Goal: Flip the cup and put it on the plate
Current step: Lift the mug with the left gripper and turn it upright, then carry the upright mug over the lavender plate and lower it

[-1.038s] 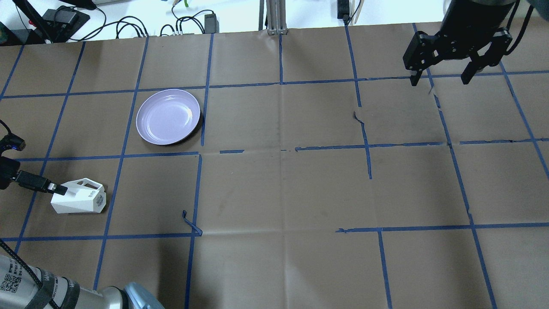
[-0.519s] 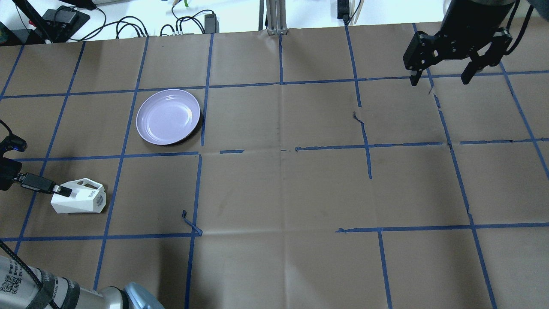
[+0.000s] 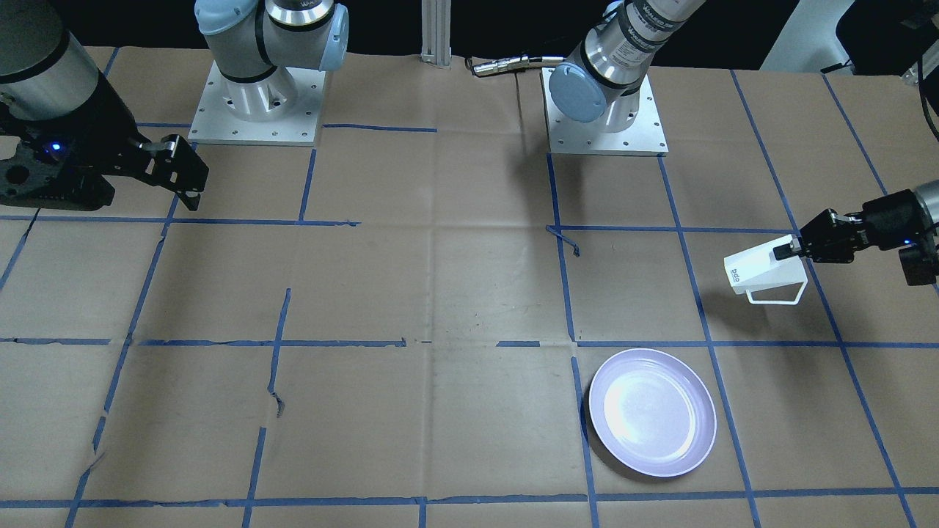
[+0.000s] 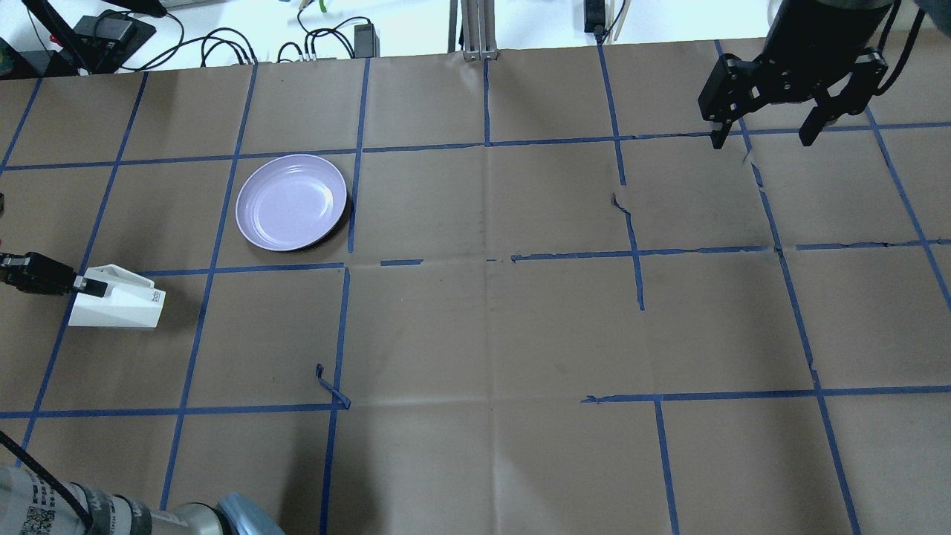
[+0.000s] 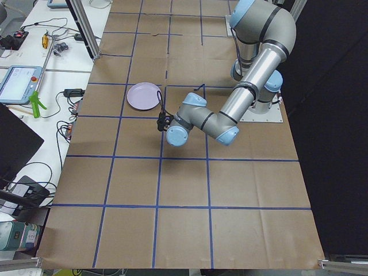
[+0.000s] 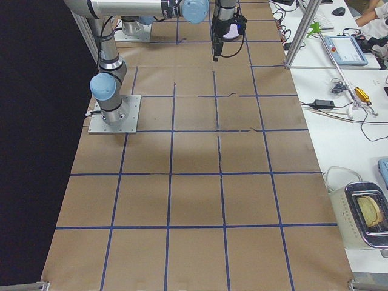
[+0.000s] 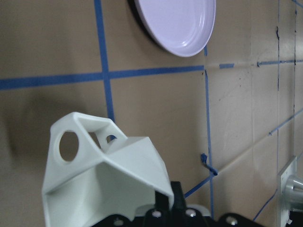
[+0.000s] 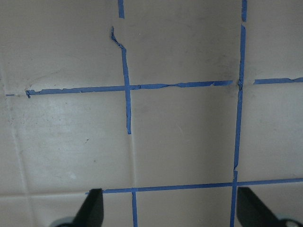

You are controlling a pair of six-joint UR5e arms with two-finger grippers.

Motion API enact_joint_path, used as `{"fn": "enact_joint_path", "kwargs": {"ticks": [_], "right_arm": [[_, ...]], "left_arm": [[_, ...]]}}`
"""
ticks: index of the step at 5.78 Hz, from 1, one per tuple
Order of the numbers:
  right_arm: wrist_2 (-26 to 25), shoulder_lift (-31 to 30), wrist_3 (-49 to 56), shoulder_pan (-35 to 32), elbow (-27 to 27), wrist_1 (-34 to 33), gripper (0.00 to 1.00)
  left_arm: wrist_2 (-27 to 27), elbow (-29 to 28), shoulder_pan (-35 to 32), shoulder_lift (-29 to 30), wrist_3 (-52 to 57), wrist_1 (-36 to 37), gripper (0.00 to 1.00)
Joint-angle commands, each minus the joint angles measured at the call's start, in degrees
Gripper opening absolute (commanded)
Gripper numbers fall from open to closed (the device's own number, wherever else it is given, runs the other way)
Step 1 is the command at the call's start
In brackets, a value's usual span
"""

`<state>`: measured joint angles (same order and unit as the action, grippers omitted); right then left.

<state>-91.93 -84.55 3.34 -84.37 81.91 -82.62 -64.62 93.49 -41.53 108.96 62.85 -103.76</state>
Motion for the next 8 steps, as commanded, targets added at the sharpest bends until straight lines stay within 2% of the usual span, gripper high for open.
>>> {"fn": "enact_joint_path", "kwargs": {"ticks": [1, 2, 4, 6, 8], "right_arm": [[0.0, 0.0, 0.0, 0.0, 0.0, 0.0, 1.00], [0.0, 0.0, 0.0, 0.0, 0.0, 0.0, 1.00], [0.0, 0.0, 0.0, 0.0, 0.0, 0.0, 1.00], [0.0, 0.0, 0.0, 0.0, 0.0, 0.0, 1.00], [0.0, 0.0, 0.0, 0.0, 0.0, 0.0, 1.00]], "left_arm": [[-0.1, -2.7, -12.8, -4.5, -12.6, 8.8, 0.00], [-0.3, -2.6, -20.7, -5.0, -20.4, 18.4, 0.00], [-15.4, -1.6, -35.1, -2.5, -25.2, 32.7, 0.00], [-22.9, -1.1, -40.5, 1.6, -24.7, 37.9, 0.00], [-23.7, -0.6, -41.4, 3.4, -25.0, 38.8, 0.00]]}}
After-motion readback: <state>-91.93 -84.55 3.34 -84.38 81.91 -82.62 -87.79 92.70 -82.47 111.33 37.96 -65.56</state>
